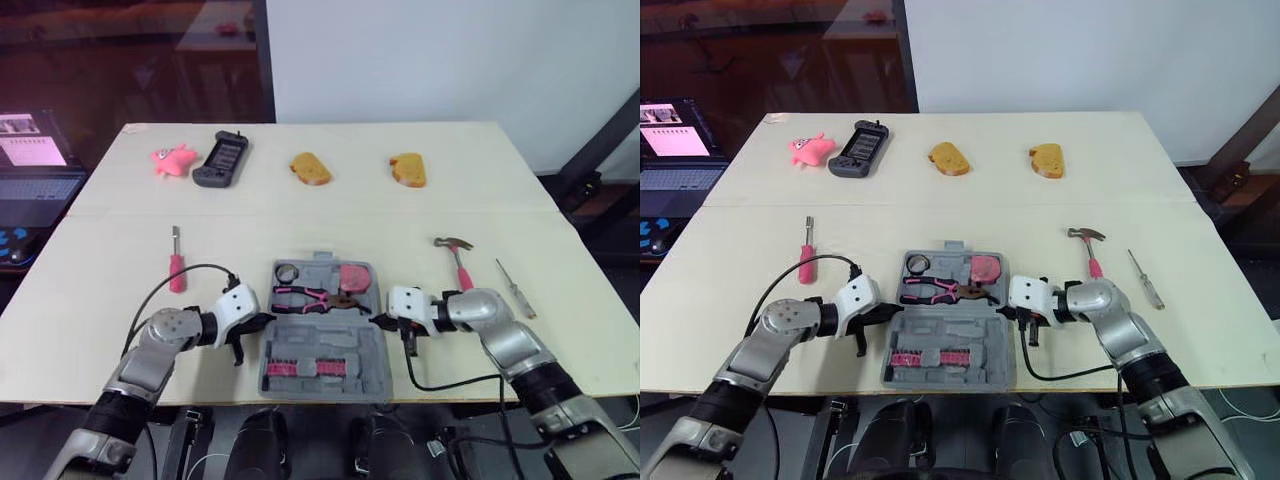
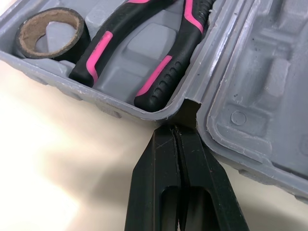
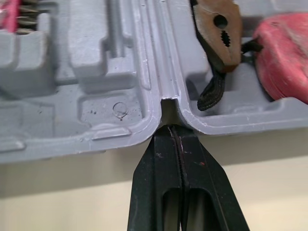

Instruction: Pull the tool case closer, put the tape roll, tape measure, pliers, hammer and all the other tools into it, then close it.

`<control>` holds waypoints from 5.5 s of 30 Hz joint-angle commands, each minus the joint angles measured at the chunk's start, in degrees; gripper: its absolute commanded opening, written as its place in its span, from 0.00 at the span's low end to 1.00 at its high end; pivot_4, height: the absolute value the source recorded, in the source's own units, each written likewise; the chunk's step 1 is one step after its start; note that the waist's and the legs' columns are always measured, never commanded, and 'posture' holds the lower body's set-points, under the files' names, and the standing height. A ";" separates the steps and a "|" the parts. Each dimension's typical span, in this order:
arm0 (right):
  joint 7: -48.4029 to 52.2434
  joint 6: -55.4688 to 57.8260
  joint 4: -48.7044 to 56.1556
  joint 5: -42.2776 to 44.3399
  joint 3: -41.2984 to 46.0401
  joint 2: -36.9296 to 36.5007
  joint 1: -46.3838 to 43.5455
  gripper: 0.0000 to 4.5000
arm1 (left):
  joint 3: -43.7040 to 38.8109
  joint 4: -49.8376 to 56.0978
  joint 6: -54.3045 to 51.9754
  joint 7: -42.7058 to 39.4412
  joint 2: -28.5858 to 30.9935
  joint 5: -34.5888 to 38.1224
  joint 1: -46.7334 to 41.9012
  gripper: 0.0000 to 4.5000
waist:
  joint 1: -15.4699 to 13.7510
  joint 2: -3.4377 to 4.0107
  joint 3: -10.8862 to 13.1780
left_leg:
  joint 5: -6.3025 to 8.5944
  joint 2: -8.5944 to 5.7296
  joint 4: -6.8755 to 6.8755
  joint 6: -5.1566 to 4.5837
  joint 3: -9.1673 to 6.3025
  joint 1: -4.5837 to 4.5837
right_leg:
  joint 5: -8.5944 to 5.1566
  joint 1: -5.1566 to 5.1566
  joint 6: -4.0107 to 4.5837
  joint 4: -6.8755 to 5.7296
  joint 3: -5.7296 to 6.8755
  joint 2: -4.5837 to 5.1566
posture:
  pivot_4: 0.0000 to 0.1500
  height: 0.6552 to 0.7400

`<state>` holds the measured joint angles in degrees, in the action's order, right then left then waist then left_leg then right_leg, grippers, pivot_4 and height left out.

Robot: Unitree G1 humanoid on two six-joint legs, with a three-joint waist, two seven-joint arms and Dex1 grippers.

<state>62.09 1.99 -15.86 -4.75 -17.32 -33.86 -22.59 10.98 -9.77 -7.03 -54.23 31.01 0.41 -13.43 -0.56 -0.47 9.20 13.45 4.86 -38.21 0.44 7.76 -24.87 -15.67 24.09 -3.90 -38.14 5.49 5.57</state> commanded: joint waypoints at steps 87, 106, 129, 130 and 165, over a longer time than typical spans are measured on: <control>2.57 8.72 7.20 29.25 45.37 -18.35 25.22 0.98 | -54.27 -20.41 9.75 -11.41 18.79 28.80 25.72 0.99 | 1.32 -0.07 0.05 | 0.14 0.06 0.24 -0.08 -0.09 -0.02 | -0.18 0.39 0.21 0.21 0.04 0.38 | 1.00 0.75; -12.45 21.17 31.66 33.24 57.80 -9.10 43.62 0.98 | -27.10 6.30 -16.21 -18.13 22.09 35.06 -5.81 0.99 | -0.33 -0.07 0.04 | 0.11 -0.12 0.18 -0.11 -0.06 -0.15 | -0.05 0.15 -0.04 0.15 0.03 0.25 | 1.00 0.75; -28.11 32.49 35.92 28.67 58.57 -8.73 44.00 0.98 | -17.57 10.87 -22.00 -23.96 17.43 34.96 -18.10 0.99 | 0.51 -0.12 0.06 | 0.05 -0.08 0.15 -0.06 -0.17 -0.18 | -0.08 0.21 -0.07 0.11 -0.18 -0.02 | 1.00 0.75; -27.95 33.27 33.70 28.32 56.78 -10.25 41.31 0.98 | -17.88 12.53 -22.34 -22.91 17.01 35.28 -16.93 0.99 | 0.57 -0.13 0.07 | 0.05 -0.07 0.15 -0.06 -0.17 -0.19 | -0.07 0.23 -0.07 0.11 -0.19 -0.03 | 1.00 0.75; -19.45 22.50 -10.05 18.80 32.62 -15.04 3.99 0.98 | -24.51 38.87 -30.22 -2.19 16.46 43.19 3.45 0.99 | 1.24 -0.05 0.07 | -0.20 -0.09 0.09 0.34 0.01 -0.20 | -0.04 0.21 -0.16 0.01 -0.15 -0.04 | 1.00 0.75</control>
<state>43.75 23.27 -32.38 12.63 12.50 -47.72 -19.03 -12.27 27.54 -37.30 -56.81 46.96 42.78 -9.68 0.68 -0.52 9.28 13.25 4.77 -38.12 0.77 7.77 -25.07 -15.71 24.30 -4.05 -38.14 5.34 5.53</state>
